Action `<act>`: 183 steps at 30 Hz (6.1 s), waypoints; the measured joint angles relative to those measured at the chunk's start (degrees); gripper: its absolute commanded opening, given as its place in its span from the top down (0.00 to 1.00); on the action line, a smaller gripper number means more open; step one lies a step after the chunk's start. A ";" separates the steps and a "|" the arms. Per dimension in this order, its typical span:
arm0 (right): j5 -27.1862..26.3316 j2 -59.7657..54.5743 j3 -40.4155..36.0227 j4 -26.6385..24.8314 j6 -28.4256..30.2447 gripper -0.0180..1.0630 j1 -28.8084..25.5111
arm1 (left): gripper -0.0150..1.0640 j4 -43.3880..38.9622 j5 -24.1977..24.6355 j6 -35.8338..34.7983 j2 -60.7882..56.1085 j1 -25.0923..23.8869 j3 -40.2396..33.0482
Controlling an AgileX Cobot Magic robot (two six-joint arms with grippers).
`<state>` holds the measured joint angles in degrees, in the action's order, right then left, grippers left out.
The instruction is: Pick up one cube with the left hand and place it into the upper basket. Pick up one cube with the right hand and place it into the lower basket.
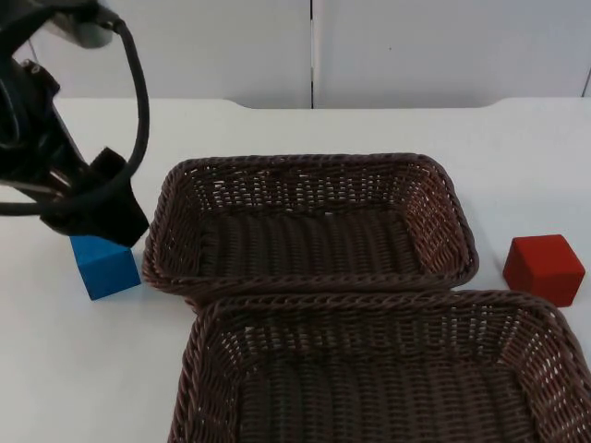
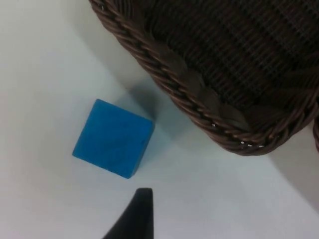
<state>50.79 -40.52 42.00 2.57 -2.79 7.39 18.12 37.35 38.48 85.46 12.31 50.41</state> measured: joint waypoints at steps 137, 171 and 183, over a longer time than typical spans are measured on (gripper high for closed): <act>-3.15 -4.58 2.61 -1.57 0.34 0.01 0.00 | 0.99 -0.65 1.04 -7.00 1.39 -3.40 6.72; -3.15 -4.58 2.61 -1.57 0.34 0.01 0.00 | 0.99 4.57 -7.90 -6.00 12.84 7.37 11.74; -3.15 -4.58 2.61 -1.57 0.34 0.01 0.00 | 0.99 4.79 -8.19 -6.00 23.30 10.80 20.65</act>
<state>47.64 -45.10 44.61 1.01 -2.45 7.39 22.91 29.16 32.47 108.76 23.11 71.06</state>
